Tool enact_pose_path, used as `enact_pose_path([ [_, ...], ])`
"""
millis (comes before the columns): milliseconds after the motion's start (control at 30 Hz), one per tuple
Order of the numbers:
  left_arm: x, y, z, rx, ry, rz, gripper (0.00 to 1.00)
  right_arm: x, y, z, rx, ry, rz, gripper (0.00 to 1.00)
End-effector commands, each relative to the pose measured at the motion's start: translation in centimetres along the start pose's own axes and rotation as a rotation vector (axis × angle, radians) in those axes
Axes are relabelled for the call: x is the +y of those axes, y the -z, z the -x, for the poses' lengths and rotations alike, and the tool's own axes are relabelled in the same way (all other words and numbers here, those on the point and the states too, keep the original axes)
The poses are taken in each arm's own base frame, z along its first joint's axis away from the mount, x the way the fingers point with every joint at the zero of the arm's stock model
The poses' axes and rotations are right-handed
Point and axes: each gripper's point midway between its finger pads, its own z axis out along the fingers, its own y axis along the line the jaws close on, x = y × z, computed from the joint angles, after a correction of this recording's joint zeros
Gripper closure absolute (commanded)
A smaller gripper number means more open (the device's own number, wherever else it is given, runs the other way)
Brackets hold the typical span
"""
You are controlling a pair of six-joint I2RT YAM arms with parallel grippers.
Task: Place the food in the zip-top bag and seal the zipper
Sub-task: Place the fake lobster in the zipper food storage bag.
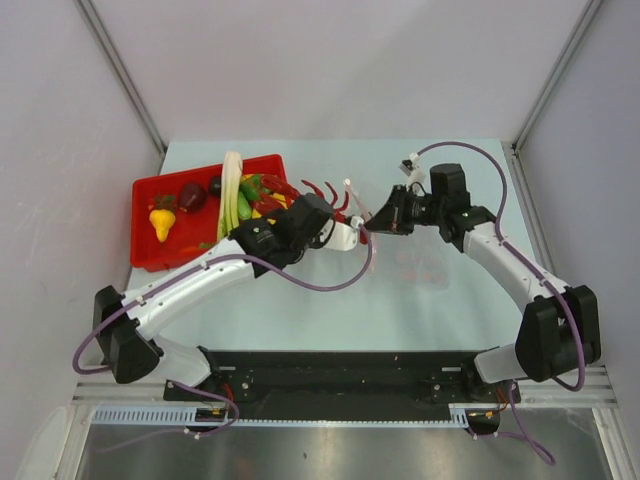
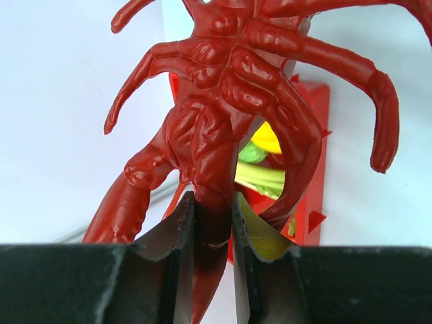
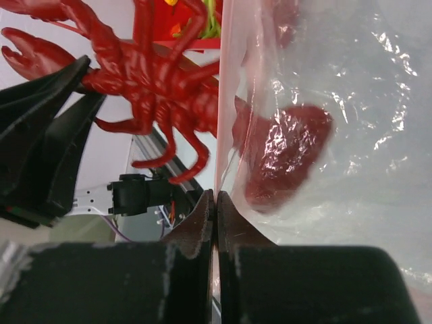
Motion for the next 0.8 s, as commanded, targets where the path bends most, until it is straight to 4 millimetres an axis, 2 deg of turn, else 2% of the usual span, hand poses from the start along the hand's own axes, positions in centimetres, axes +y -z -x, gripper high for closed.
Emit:
enact_pose_path([
  [0,1.2,1.4,3.2,-0.075,-0.009,0.066,1.0,1.8,-1.0,0.2,0.012,0.008,0.061,1.0],
  [200,-0.2,1.8,4.4,-0.104,0.004,0.013,1.0,2.0,-1.6,0.9,-0.006,0.038,0.041,1.0],
  [333,-2.1,1.6,4.4,-0.103,0.036,-0.067,1.0,3.4,-2.1,0.7,-0.005,0.086,0.078,1.0],
  [467,-4.4,1.8,4.3,-0.133,0.072,-0.153,1.0,4.4,-1.7,1.1,-0.013,0.147,0.099,1.0],
  [600,-5.6,2.2,4.1,-0.159,0.1,-0.192,1.0,3.9,-0.7,1.4,-0.03,0.202,0.067,1.0],
  [667,-5.1,2.3,4.5,-0.184,0.122,-0.172,1.0,4.0,-0.7,1.0,-0.013,0.23,0.069,1.0],
  [733,-4.1,2.6,5.0,-0.205,0.136,-0.143,1.0,4.7,-0.8,-0.1,0.026,0.249,0.108,1.0],
  [767,-3.2,2.6,5.5,-0.225,0.15,-0.108,1.0,5.2,-1.2,-1.3,0.064,0.272,0.127,1.0],
])
